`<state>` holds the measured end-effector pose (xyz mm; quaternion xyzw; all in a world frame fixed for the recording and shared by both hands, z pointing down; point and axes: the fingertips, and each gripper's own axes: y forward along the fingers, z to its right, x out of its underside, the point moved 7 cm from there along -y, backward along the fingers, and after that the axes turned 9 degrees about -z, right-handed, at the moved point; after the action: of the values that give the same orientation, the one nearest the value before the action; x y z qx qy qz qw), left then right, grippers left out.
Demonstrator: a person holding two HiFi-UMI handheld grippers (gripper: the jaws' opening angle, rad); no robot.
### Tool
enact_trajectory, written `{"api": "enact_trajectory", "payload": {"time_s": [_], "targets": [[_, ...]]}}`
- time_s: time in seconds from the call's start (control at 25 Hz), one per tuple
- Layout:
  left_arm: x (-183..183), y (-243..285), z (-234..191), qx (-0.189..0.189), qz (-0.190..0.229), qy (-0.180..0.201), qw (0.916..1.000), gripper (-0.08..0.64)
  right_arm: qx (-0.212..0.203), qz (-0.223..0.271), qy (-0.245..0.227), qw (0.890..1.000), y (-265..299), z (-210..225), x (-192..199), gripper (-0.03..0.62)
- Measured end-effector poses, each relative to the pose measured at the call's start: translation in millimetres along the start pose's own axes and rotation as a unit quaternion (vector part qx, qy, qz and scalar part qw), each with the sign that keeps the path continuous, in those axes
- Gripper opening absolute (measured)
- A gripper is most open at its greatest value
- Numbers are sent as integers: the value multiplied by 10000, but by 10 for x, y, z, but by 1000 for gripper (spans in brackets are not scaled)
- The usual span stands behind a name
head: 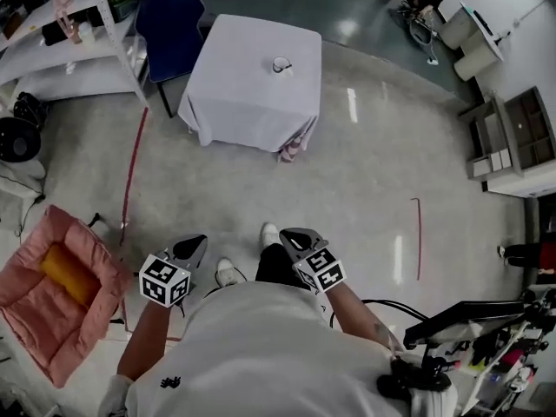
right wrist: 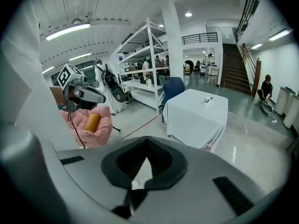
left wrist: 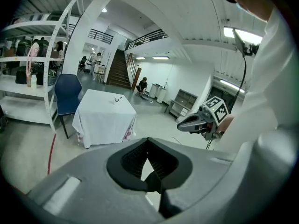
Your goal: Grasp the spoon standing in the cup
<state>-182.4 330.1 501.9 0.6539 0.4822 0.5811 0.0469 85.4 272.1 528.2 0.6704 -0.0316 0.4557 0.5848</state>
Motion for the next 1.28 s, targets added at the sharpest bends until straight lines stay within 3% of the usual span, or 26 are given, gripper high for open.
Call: {"api": "enact_trajectory", "payload": {"time_s": [0.2, 0.52, 0.76, 1.04, 1.28], "targets": [[-529, 571, -201, 298, 22, 349, 9989, 11, 143, 3, 215, 9997, 210, 602, -156, 8], [-1739, 1286, -698, 93, -37, 441, 9990, 12, 226, 452, 411, 9979, 675, 1955, -974, 57], [-2533, 1900, -908, -53, 42, 483, 9988, 14, 308, 556, 566, 9964, 870, 3059, -1352, 66], [-3002, 2227, -1489, 56, -26, 447, 9990, 14, 516, 614, 1473, 9858, 1573, 3795, -1685, 113], [-3454, 2465, -2221, 286, -101, 697, 9971, 14, 658, 850, 2630, 9588, 2227, 4299, -2032, 142]]}}
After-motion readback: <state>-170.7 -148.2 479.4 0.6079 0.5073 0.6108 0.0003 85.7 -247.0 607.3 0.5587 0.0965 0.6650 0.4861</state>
